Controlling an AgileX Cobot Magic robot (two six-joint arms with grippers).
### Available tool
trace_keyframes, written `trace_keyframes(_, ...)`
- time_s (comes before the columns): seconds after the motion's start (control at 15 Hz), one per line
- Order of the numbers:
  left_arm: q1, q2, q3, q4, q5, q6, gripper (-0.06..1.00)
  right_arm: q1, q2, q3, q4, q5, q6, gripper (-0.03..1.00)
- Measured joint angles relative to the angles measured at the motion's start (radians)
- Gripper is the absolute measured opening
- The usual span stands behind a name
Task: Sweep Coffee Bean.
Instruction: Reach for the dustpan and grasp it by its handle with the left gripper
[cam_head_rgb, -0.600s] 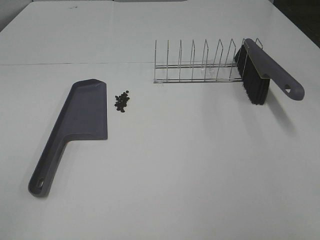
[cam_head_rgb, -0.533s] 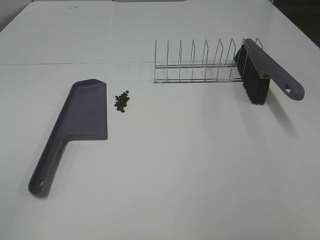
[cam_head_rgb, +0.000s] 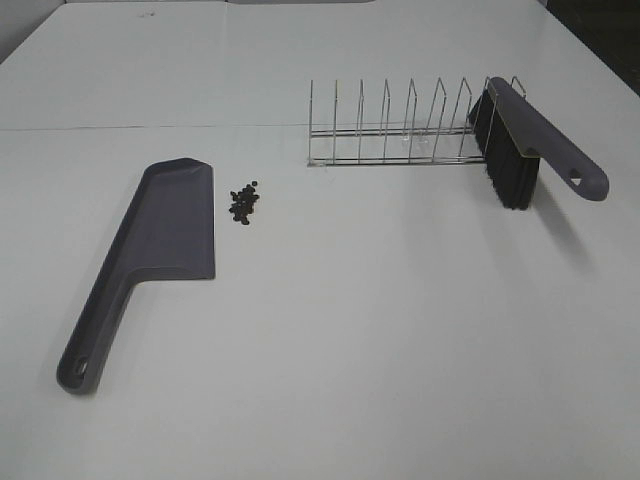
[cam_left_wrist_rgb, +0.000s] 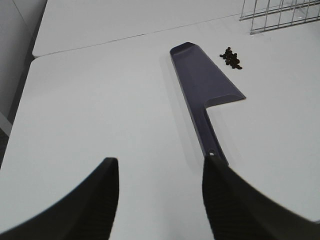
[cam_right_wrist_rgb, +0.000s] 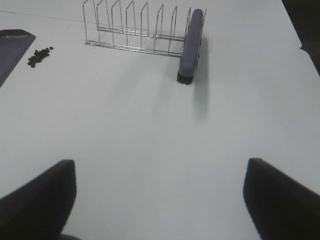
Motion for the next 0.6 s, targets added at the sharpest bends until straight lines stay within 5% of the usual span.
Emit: trace_keyframes(0.6,0.0,0.0,0.0,0.0,0.0,0.0,0.48,0.0,0.0,0.0,0.0,0.0,0.0,0.76)
